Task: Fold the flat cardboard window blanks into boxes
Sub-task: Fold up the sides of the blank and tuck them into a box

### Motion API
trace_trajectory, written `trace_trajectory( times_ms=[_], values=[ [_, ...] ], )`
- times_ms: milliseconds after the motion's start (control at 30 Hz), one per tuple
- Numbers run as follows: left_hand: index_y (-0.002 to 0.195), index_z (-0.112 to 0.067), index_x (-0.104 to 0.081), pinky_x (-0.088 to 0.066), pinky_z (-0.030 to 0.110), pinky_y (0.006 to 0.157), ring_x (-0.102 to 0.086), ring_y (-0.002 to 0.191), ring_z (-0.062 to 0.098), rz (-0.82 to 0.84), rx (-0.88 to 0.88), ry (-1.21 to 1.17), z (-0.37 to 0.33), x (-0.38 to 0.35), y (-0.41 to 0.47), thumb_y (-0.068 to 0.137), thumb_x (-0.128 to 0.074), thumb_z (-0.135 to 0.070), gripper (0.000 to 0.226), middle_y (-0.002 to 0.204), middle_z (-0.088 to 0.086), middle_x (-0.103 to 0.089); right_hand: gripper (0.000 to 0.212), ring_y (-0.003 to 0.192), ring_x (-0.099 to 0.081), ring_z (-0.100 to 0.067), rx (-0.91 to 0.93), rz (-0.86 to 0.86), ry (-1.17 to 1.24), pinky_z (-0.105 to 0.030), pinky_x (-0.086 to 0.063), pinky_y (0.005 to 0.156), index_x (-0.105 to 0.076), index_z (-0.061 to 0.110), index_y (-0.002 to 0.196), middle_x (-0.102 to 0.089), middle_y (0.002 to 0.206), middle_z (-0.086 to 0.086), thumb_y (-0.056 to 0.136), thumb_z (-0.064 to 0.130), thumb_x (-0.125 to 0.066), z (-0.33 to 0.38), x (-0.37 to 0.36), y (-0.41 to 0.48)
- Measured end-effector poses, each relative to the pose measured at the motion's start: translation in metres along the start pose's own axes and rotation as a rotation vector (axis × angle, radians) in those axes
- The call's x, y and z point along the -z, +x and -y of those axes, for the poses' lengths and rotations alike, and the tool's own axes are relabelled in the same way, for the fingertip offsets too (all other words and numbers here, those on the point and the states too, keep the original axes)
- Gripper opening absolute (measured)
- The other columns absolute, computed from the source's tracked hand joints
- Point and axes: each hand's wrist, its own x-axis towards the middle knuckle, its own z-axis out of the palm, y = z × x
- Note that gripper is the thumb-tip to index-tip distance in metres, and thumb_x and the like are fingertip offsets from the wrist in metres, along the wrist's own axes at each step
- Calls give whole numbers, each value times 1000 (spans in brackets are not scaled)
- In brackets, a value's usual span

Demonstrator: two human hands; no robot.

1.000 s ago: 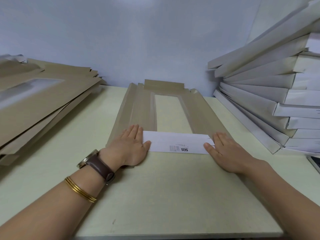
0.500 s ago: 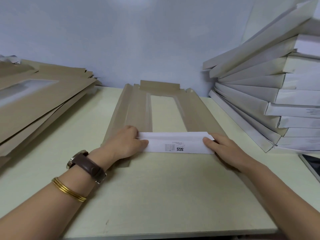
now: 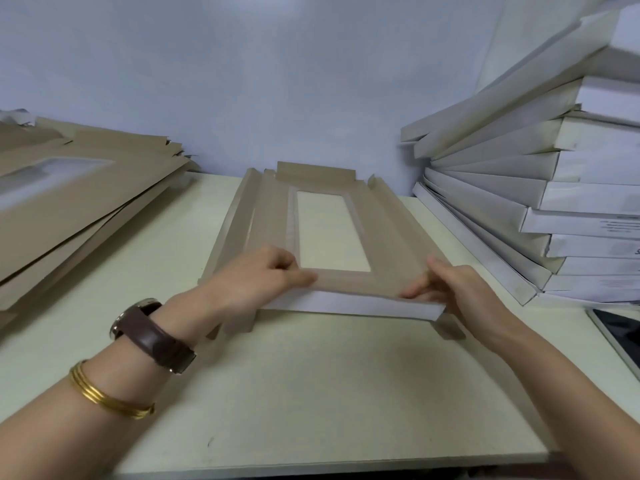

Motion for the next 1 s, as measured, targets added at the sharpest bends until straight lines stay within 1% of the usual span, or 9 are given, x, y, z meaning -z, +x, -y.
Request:
trace_trajectory(
  times_ms=[133, 233, 333, 400, 467, 533, 667, 833, 1000],
  values=[
    [90, -25, -62, -47, 28, 74, -58, 83, 11, 124, -34, 234, -2, -13, -5, 80, -63, -60, 37, 89, -8, -63, 45, 68, -68, -19, -46, 72, -45, -38, -55, 74, -71, 0, 77, -72, 75, -12, 96, 37, -53, 2, -9, -1],
    [115, -26, -54, -41, 29, 91, -44, 106, 13, 180, -116, 463, -1, -23, -7, 79, -54, -70, 56, 110, -9, -51, 42, 63, -54, -11, 39, 110, -362, -30, -43, 65, -60, 2, 79, -56, 67, 2, 94, 41, -52, 3, -15, -6],
    [138, -21, -40, -24, 27, 113, -24, 131, 17, 218, -228, 584, 0, -39, -10, 81, -50, -71, 77, 142, -3, -36, 37, 69, -51, -4, 246, 78, -642, -19, -38, 65, -59, 12, 78, -57, 71, 9, 97, 41, -47, 7, -35, -18],
    [153, -17, -17, -2, 21, 115, 0, 146, 12, 275, -248, 596, 1, -50, -11, 84, -47, -70, 91, 160, -2, -8, 33, 98, -55, -9, 327, 99, -643, -22, -40, 88, -66, 16, 99, -65, 101, 4, 99, 40, -44, 8, -56, -24],
    [155, -17, 4, 8, 23, 117, 17, 146, 9, 323, -238, 583, 2, -57, -12, 88, -42, -68, 96, 161, -4, 11, 48, 131, -37, -8, 327, 169, -661, -14, -20, 109, -52, 12, 135, -49, 139, 0, 100, 43, -37, 8, -72, -28],
    [153, -21, 13, 7, 30, 121, 21, 144, 7, 347, -263, 553, 3, -61, -13, 90, -39, -66, 93, 160, -6, 17, 65, 141, -6, 7, 298, 288, -645, -3, 4, 107, -21, 14, 153, -18, 160, 5, 100, 50, -30, 6, -84, -31],
    [154, -24, 10, 7, 33, 121, 19, 144, 3, 332, -348, 546, 6, -63, -15, 94, -39, -58, 84, 161, -10, 13, 84, 138, 22, 12, 284, 419, -701, -16, 11, 113, 10, 24, 153, 18, 159, 16, 87, 73, -10, 2, -95, -35],
    [153, -30, 11, 11, 34, 120, 27, 141, 2, 356, -391, 641, 13, -64, -16, 96, -28, -60, 76, 160, -12, 17, 90, 132, 31, 15, 318, 464, -837, -17, 16, 111, 20, 27, 150, 28, 154, 18, 78, 79, 4, 1, -93, -37],
    [147, -41, 22, 12, 33, 120, 29, 140, 2, 363, -362, 670, 17, -64, -18, 91, -16, -68, 73, 155, -17, 28, 91, 128, 33, 18, 312, 478, -861, -10, 19, 105, 19, 27, 150, 30, 151, 21, 79, 79, 2, 1, -88, -38]
  ],
)
